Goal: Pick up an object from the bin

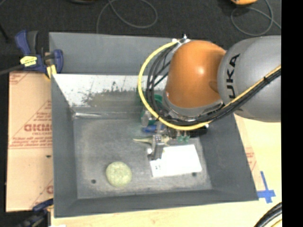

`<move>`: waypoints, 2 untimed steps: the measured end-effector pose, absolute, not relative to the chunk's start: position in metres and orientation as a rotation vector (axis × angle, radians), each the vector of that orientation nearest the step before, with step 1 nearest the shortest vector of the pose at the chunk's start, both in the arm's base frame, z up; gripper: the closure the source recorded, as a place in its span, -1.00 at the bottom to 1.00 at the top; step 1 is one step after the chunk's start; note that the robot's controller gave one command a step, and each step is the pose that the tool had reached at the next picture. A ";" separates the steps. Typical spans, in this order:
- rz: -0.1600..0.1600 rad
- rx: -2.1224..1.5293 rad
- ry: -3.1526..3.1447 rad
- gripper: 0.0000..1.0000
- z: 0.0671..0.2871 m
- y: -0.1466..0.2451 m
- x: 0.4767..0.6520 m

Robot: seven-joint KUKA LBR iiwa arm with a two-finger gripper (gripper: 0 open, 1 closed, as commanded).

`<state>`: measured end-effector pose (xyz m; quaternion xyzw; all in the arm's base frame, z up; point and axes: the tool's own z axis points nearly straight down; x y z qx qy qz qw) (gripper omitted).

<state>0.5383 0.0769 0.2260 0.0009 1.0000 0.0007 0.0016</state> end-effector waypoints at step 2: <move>-0.001 -0.145 3.141 -1.00 0.154 0.138 0.491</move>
Offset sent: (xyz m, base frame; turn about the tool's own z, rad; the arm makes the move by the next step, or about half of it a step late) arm -0.0502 0.0663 -0.0666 -0.0980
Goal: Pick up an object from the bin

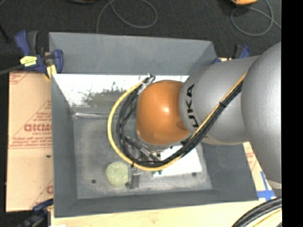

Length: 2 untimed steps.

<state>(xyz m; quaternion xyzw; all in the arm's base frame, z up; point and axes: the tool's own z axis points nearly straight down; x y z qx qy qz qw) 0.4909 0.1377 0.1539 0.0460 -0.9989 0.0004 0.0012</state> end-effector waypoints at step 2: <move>-0.003 0.078 -3.153 -1.00 0.069 0.128 0.481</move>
Offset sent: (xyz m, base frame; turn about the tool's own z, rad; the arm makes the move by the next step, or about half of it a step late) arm -0.0136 -0.0089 -0.0839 0.0407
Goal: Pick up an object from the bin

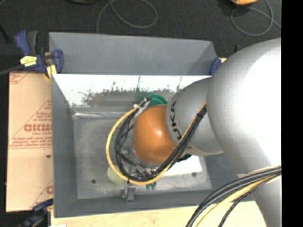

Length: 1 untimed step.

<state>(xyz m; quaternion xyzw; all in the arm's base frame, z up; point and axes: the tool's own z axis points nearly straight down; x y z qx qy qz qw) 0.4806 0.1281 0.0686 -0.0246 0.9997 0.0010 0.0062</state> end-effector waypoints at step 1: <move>0.002 0.047 3.139 1.00 0.070 0.129 0.474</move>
Offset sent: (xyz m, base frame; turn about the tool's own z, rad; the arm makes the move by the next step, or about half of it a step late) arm 0.0000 0.0000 0.0000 0.0000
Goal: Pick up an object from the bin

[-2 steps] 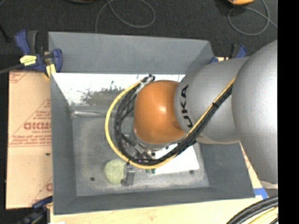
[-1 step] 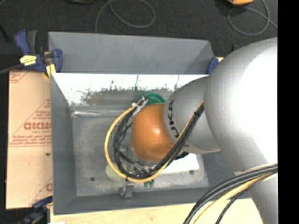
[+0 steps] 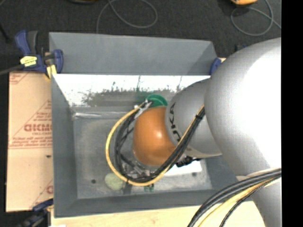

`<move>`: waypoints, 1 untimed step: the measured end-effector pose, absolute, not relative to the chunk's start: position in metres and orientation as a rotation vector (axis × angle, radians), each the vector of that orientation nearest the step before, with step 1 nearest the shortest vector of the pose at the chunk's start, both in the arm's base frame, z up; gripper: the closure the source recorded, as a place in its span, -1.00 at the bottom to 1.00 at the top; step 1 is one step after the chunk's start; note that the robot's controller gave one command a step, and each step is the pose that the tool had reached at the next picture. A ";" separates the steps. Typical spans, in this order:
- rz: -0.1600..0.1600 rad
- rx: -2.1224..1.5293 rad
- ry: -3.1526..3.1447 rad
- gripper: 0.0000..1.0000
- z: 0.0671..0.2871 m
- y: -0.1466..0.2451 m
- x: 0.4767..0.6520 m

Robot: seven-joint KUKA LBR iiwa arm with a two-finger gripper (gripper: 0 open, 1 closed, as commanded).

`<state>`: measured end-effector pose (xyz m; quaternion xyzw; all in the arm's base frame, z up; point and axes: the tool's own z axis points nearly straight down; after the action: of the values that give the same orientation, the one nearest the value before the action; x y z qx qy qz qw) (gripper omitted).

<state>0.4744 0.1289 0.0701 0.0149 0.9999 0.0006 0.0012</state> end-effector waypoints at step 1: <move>0.002 0.047 3.139 1.00 0.070 0.129 0.474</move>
Offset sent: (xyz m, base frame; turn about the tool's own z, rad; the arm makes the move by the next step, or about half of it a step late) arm 0.0000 0.0000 0.0128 0.0000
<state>0.4744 0.1289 0.0701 0.0150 0.9999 0.0006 0.0012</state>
